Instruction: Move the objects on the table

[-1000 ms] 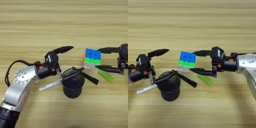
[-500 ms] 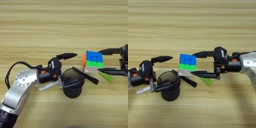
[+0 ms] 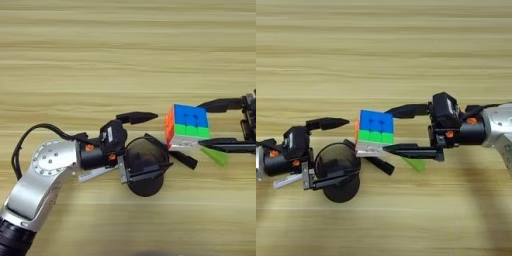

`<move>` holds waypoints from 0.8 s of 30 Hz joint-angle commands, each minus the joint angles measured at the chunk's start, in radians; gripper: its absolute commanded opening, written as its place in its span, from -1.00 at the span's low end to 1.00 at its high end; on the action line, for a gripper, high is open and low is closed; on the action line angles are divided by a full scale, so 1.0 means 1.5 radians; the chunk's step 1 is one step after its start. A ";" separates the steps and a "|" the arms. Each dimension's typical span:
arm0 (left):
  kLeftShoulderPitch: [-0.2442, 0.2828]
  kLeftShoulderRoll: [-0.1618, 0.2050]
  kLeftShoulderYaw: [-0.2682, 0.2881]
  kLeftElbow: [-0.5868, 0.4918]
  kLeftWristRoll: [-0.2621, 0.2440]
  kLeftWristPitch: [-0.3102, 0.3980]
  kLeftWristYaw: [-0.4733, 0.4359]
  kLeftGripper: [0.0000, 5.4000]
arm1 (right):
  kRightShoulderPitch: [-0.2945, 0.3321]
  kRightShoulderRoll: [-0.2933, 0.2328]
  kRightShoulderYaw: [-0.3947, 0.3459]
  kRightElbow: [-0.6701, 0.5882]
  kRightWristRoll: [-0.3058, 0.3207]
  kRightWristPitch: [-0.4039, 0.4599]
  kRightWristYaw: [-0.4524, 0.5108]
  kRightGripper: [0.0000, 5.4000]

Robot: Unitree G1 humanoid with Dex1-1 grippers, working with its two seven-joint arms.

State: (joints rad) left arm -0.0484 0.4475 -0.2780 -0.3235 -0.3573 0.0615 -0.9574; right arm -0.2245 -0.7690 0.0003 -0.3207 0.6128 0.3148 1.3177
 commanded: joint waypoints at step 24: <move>0.007 0.010 -0.010 -0.024 0.002 -0.002 -0.012 0.62 | 0.005 0.006 0.027 -0.044 0.018 0.008 0.004 0.23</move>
State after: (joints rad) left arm -0.0382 0.4512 -0.2898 -0.3437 -0.3579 0.0609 -0.9670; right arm -0.2168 -0.7586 0.0461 -0.3731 0.6270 0.3197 1.3230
